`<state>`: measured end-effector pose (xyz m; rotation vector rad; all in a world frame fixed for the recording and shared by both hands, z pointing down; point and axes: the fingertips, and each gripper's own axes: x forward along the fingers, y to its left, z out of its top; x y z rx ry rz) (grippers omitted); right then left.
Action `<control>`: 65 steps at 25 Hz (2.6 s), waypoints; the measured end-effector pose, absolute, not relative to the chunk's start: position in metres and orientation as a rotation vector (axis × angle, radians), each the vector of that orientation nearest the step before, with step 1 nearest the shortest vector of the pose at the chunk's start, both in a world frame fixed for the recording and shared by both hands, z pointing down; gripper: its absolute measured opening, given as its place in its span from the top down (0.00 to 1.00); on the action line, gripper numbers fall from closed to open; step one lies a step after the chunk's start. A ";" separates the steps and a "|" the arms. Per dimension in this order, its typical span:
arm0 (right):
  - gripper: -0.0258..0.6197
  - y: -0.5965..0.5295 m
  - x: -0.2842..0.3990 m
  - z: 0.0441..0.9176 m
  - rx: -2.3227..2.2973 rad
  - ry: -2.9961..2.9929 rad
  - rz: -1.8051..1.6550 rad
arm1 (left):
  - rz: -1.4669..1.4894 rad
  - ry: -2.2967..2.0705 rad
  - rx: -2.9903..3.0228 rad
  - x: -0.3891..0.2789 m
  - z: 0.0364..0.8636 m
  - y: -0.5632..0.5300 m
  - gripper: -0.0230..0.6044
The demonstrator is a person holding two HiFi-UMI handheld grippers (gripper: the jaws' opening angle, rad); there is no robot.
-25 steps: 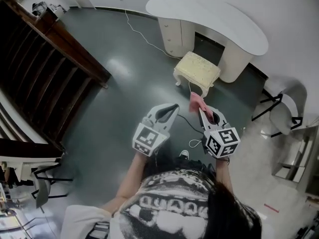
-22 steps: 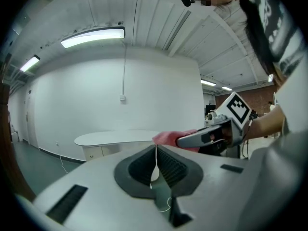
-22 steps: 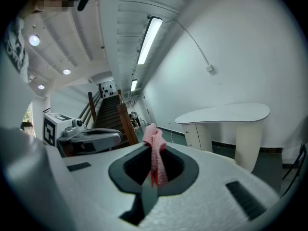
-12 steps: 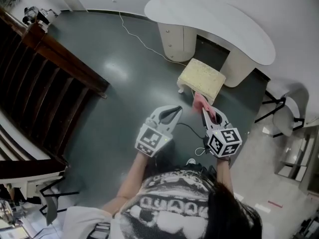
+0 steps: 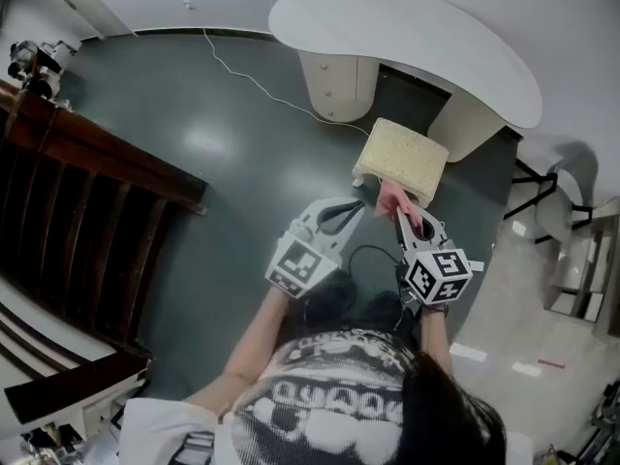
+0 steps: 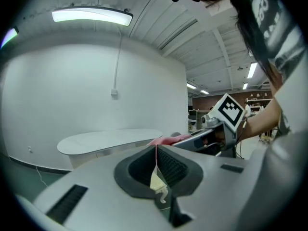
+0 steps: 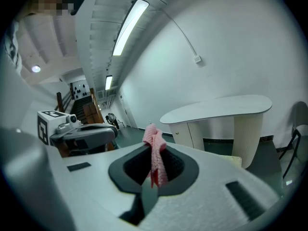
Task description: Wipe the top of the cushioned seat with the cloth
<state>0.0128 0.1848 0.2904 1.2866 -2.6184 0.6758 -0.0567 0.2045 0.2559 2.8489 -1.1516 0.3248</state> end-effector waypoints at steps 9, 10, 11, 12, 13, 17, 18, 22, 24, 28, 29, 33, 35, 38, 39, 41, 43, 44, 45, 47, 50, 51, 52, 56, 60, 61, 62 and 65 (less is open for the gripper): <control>0.94 0.174 -0.003 0.301 1.324 -2.521 0.679 | 0.265 -1.099 2.819 -0.085 0.271 0.188 0.95; 0.94 0.170 -0.002 0.303 1.330 -2.515 0.682 | 0.262 -1.097 2.814 -0.085 0.273 0.185 0.95; 0.94 0.166 -0.001 0.305 1.336 -2.509 0.687 | 0.262 -1.094 2.811 -0.086 0.275 0.181 0.95; 0.94 0.161 -0.001 0.307 1.341 -2.504 0.692 | 0.262 -1.090 2.809 -0.088 0.277 0.177 0.95; 0.94 0.155 -0.003 0.310 1.345 -2.500 0.699 | 0.265 -1.085 2.807 -0.090 0.279 0.172 0.95; 0.94 0.125 -0.004 0.323 1.363 -2.491 0.738 | 0.288 -1.071 2.802 -0.094 0.289 0.147 0.95; 0.94 0.115 -0.003 0.327 1.372 -2.490 0.746 | 0.298 -1.067 2.803 -0.094 0.291 0.139 0.95; 0.94 0.071 0.001 0.340 1.409 -2.475 0.772 | 0.346 -1.040 2.822 -0.094 0.298 0.100 0.95; 0.94 0.046 0.005 0.348 1.433 -2.455 0.786 | 0.364 -1.019 2.828 -0.092 0.302 0.078 0.95; 0.94 -0.002 0.018 0.367 1.468 -2.419 0.824 | 0.401 -0.957 2.853 -0.080 0.311 0.031 0.95; 0.94 -0.014 0.022 0.373 1.469 -2.411 0.837 | 0.415 -0.947 2.857 -0.077 0.315 0.020 0.95; 0.94 -0.055 0.037 0.402 1.447 -2.376 0.883 | 0.445 -0.922 2.847 -0.064 0.330 -0.021 0.95; 0.94 -0.073 0.042 0.416 1.431 -2.356 0.898 | 0.447 -0.899 2.834 -0.060 0.338 -0.035 0.95; 0.94 -0.100 0.046 0.436 1.416 -2.326 0.909 | 0.481 -0.865 2.818 -0.055 0.353 -0.053 0.95; 0.94 -0.108 0.047 0.442 1.415 -2.321 0.918 | 0.493 -0.857 2.815 -0.054 0.358 -0.058 0.95; 0.94 -0.120 0.048 0.454 1.414 -2.314 0.939 | 0.507 -0.843 2.811 -0.052 0.366 -0.067 0.95; 0.94 -0.130 0.050 0.466 1.410 -2.292 0.942 | 0.507 -0.826 2.811 -0.051 0.370 -0.076 0.95; 0.94 -0.135 0.052 0.472 1.408 -2.277 0.937 | 0.504 -0.817 2.812 -0.051 0.372 -0.081 0.95; 0.94 -0.140 0.052 0.478 1.407 -2.263 0.932 | 0.499 -0.809 2.814 -0.051 0.373 -0.086 0.95; 0.94 -0.154 0.052 0.489 1.409 -2.248 0.934 | 0.495 -0.796 2.822 -0.053 0.377 -0.099 0.95; 0.94 -0.172 0.055 0.513 1.427 -2.234 0.971 | 0.506 -0.779 2.839 -0.055 0.389 -0.120 0.95; 0.94 -0.177 0.057 0.523 1.432 -2.223 0.988 | 0.509 -0.772 2.843 -0.054 0.395 -0.128 0.95; 0.94 -0.182 0.059 0.535 1.431 -2.206 1.002 | 0.511 -0.766 2.845 -0.054 0.402 -0.135 0.95; 0.94 -0.197 0.057 0.582 1.374 -2.150 1.008 | 0.526 -0.755 2.835 -0.059 0.434 -0.156 0.95; 0.94 -0.214 0.049 0.631 1.321 -2.124 1.032 | 0.544 -0.771 2.820 -0.064 0.470 -0.171 0.95; 0.94 -0.217 0.047 0.644 1.313 -2.115 1.041 | 0.545 -0.772 2.815 -0.065 0.479 -0.175 0.95; 0.94 -0.221 0.045 0.656 1.307 -2.107 1.052 | 0.545 -0.772 2.810 -0.065 0.487 -0.179 0.95; 0.94 -0.232 0.037 0.691 1.299 -2.091 1.077 | 0.543 -0.769 2.803 -0.066 0.512 -0.191 0.95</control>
